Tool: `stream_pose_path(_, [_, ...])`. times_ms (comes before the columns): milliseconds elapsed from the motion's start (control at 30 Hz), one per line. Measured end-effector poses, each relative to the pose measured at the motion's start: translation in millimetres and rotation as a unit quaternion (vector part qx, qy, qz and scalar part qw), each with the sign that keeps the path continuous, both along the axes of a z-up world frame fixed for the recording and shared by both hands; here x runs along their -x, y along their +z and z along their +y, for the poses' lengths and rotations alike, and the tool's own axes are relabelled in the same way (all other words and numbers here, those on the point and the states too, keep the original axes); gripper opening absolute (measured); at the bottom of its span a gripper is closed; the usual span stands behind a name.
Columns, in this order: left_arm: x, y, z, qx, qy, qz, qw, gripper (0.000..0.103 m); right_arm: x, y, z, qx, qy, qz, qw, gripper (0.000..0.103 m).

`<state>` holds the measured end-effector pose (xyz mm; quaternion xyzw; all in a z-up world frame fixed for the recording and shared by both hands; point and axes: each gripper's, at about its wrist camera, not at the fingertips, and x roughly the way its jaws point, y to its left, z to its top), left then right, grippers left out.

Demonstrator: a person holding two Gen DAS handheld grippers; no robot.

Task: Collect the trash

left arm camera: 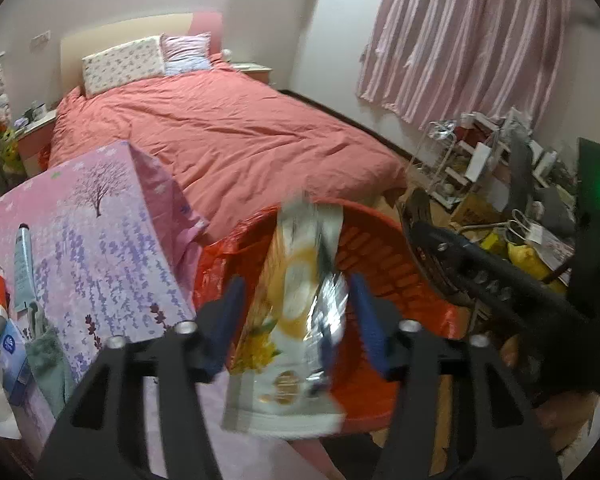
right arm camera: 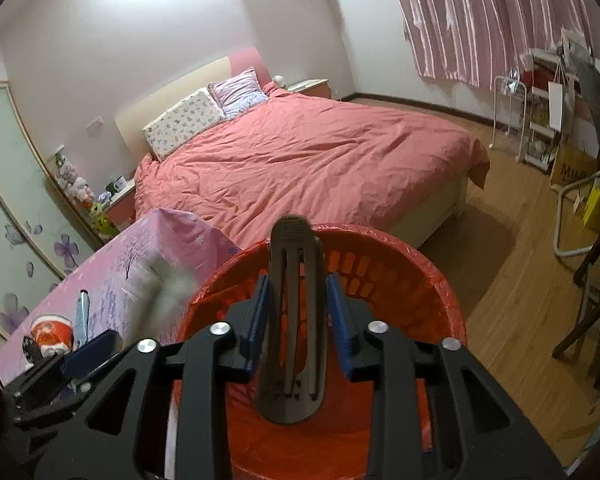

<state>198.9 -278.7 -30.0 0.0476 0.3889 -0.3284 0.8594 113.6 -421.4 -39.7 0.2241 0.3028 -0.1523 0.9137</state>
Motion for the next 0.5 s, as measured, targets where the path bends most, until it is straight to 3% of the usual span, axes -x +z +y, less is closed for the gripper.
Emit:
stream_pose_path(67, [-5,-3,4,-0.004,0.01,0.003,0.9999,0.065,5,0,-1,0.006,-0.007,-0.002,1.0,0.048])
stream_pose_path(500, [21,4,77,-0.036,0.057,-0.03,0.9973,0.073,13,13,34,0.026,0.019,0.006,0.999,0.049])
